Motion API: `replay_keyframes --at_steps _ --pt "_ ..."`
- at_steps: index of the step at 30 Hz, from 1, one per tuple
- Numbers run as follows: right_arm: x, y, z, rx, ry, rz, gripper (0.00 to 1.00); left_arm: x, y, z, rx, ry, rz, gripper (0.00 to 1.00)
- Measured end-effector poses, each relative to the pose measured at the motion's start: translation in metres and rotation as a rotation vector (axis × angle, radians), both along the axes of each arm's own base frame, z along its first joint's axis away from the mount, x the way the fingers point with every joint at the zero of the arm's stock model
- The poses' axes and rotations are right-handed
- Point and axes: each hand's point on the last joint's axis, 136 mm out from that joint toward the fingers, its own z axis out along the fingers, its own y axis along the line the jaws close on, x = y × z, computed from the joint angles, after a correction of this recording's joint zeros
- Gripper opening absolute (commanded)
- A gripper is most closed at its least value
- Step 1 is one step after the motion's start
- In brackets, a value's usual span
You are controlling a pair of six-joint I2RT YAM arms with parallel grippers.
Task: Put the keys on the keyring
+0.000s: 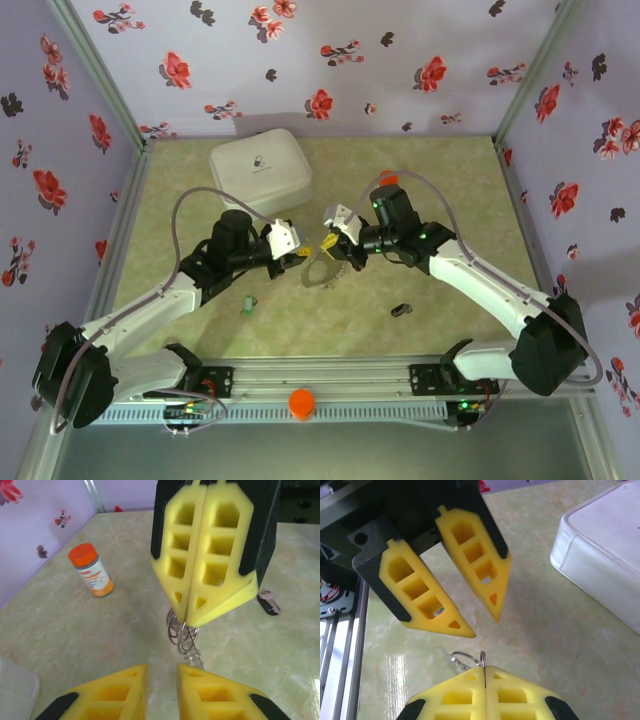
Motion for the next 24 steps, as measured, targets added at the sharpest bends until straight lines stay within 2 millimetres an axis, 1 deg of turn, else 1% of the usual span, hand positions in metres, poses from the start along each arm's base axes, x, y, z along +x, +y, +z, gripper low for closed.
replay_keyframes --at_steps 6,13,16,20,23,24 --pt "-0.012 0.003 0.000 -0.024 -0.051 0.052 0.00 -0.016 -0.005 -0.004 -0.009 0.022 -0.092 0.23" --pt "-0.020 0.006 -0.003 -0.040 -0.064 0.085 0.00 -0.025 -0.008 -0.003 -0.014 0.025 -0.141 0.21" --pt "-0.023 0.008 -0.004 -0.042 -0.069 0.096 0.00 -0.027 -0.009 -0.007 -0.009 0.036 -0.152 0.20" --pt "-0.026 0.009 -0.004 -0.042 -0.070 0.105 0.00 -0.029 -0.009 -0.019 0.022 0.070 -0.161 0.12" --pt "-0.026 0.010 -0.004 -0.045 -0.071 0.107 0.00 -0.031 -0.008 -0.024 0.036 0.078 -0.169 0.00" --pt "-0.027 0.009 -0.005 -0.047 -0.070 0.109 0.00 -0.031 -0.008 -0.024 0.038 0.076 -0.170 0.00"
